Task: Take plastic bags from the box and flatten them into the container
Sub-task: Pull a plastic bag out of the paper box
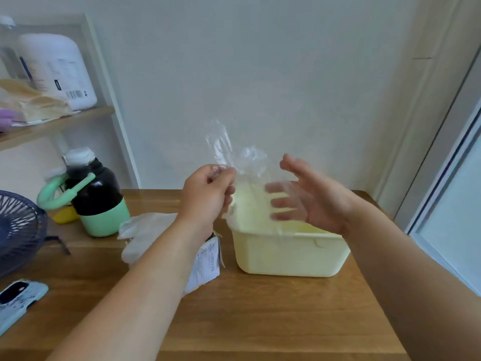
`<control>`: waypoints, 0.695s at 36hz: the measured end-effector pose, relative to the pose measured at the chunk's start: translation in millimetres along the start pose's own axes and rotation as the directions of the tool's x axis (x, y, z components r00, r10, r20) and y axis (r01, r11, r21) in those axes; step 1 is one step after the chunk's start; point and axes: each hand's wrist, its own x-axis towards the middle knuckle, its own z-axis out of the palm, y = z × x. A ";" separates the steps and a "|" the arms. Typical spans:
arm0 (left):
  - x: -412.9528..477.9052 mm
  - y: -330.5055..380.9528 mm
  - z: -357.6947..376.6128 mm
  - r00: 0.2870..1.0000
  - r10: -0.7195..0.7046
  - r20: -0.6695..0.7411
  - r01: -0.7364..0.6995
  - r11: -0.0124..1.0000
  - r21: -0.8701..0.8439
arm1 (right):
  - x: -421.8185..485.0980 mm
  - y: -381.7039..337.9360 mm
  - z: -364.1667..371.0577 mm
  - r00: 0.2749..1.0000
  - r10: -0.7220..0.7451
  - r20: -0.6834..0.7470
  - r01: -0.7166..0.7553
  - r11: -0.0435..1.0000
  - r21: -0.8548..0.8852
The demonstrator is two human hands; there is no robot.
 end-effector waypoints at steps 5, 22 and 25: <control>10.5 -0.9 7.6 0.996 -0.078 -0.044 0.072 0.990 -0.120 | 7.4 7.1 -12.2 0.935 -0.086 -0.344 0.086 0.996 -0.014; 19.0 -9.5 10.3 0.999 -0.015 0.031 0.008 0.975 0.220 | 29.0 21.6 -52.2 0.848 0.031 -0.529 0.059 0.986 0.153; 21.5 -16.7 17.2 0.989 -0.093 0.114 0.048 0.936 0.349 | 29.7 22.5 -50.7 0.867 0.013 -0.497 0.064 0.988 0.137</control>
